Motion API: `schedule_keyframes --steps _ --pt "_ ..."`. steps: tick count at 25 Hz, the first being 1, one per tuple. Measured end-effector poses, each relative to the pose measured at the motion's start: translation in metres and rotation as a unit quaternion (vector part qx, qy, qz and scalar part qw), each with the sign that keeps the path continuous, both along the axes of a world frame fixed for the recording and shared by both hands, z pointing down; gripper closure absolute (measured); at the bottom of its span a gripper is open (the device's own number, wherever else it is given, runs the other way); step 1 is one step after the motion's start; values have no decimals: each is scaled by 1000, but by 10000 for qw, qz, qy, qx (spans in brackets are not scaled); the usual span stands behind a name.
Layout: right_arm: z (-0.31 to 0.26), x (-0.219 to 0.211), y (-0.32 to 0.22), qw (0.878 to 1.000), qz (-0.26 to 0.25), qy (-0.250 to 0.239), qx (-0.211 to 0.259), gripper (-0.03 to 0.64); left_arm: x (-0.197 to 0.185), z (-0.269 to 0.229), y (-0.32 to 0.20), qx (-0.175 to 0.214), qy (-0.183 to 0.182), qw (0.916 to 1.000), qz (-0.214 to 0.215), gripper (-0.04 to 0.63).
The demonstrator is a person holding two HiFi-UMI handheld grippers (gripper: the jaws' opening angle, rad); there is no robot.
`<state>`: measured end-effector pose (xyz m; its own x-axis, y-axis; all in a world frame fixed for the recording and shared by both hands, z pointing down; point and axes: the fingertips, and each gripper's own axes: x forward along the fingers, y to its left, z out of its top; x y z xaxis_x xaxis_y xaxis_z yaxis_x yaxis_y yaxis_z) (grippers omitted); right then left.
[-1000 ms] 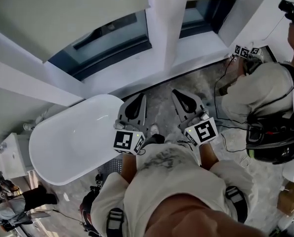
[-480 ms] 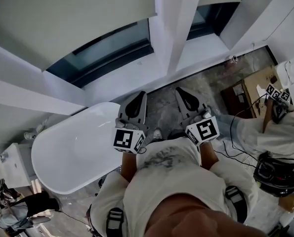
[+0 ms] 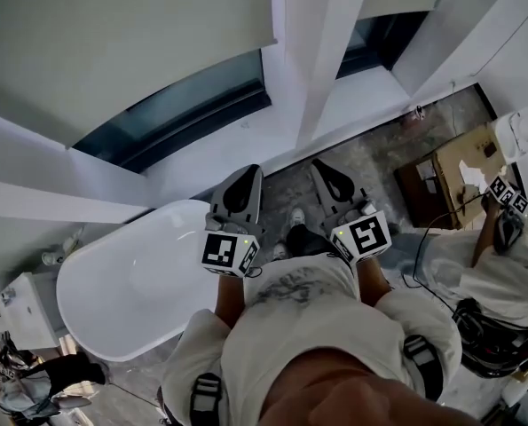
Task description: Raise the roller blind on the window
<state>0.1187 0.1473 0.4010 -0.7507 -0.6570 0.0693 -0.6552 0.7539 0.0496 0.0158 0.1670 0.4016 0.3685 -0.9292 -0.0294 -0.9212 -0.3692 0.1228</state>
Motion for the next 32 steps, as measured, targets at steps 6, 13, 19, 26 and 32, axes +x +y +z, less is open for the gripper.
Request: schedule_keyframes --steps 6,13,19,26,32 --pt "3 -4 -40 9998 -192 20 -41 555 1 3 -40 -59 36 9999 -124 586" --pt "6 -2 -79 9991 -416 -12 -67 555 5 4 -77 -58 23 9995 -295 586" --pt "1 -8 -98 9980 -636 -10 -24 555 2 -2 -97 -20 32 9989 -473 586" --pt "-5 -11 -119 9970 -775 1 -21 555 2 -9 -118 -12 16 9984 -561 586" --pt "-4 -21 -135 9967 -807 -34 -94 554 -5 -13 -133 6 -38 9984 -572 586"
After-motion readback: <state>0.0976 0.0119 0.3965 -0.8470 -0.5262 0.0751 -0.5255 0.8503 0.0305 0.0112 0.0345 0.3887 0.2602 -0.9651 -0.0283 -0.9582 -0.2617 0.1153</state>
